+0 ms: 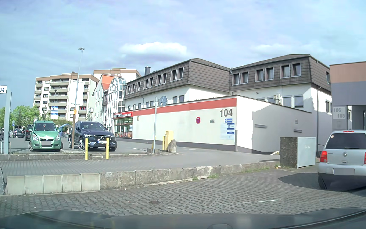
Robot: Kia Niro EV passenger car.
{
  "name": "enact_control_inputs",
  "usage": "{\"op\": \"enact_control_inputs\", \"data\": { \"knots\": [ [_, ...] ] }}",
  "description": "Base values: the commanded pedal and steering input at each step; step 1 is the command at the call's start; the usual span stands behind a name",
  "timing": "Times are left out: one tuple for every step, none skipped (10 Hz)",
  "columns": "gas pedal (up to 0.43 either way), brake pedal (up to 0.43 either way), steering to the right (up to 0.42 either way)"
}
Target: Follow the waypoints while adhering to traffic rules and regulations
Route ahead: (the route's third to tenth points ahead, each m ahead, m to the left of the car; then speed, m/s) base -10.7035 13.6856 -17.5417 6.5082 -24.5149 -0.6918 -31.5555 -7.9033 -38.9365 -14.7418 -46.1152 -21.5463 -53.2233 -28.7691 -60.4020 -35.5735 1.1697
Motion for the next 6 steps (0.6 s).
{"op": "enact_control_inputs", "data": {
  "knots": [
    [0.0,0.0,-0.973],
    [0.0,0.0,-0.973],
    [0.0,0.0,-0.973],
    [0.0,0.012,-0.973],
    [0.0,0.043,-0.973],
    [0.0,0.061,-0.973]
  ]
}}
